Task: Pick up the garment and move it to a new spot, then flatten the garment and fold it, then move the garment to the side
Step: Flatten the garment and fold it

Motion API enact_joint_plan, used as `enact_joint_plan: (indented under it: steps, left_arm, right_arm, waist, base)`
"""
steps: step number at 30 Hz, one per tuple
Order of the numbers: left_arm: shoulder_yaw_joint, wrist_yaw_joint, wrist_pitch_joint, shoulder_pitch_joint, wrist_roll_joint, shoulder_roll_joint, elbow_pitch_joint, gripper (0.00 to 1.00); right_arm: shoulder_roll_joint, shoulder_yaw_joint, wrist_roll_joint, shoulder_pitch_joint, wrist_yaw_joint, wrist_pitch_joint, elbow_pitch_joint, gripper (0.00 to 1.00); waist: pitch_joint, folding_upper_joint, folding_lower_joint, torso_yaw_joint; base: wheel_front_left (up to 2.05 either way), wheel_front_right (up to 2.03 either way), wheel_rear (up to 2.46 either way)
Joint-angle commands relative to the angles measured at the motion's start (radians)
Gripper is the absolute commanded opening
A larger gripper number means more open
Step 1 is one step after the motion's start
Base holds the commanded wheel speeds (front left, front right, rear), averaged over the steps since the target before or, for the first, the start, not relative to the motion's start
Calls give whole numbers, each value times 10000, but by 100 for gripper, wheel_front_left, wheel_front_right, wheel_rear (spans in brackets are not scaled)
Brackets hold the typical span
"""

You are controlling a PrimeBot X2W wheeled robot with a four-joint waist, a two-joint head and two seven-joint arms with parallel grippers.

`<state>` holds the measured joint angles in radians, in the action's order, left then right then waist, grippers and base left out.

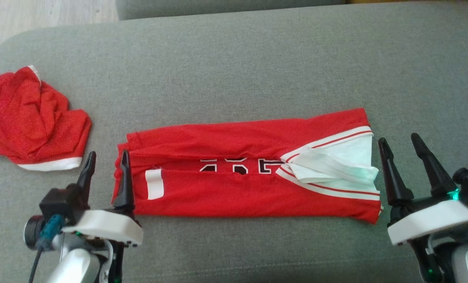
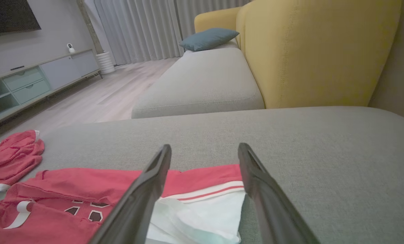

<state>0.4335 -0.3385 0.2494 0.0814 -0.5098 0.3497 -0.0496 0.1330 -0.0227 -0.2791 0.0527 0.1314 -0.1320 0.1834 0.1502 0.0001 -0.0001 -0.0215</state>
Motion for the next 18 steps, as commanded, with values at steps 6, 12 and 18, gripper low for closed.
enact_joint_plan:
  steps: [6, 12, 18]
  left_arm:
    - [-418, -225, 112, -126, 383, 415, 908, 100]
    - [-422, -285, 70, -233, 360, 484, 1064, 100]
    - [-415, -317, 54, -182, 376, 532, 1135, 100]
  right_arm:
    - [-31, -276, 170, 136, -7, -88, 522, 100]
    - [-94, -239, 177, 163, -7, -66, 555, 100]
    - [-153, -163, 134, 117, -7, -55, 508, 100]
  waist:
    - [-180, -1, 1, 18]
    - [-164, -1, 1, 24]
    - [-59, -1, 1, -4]
  base:
    - [0, 0, 0]
    - [0, 0, 0]
    - [0, 0, 0]
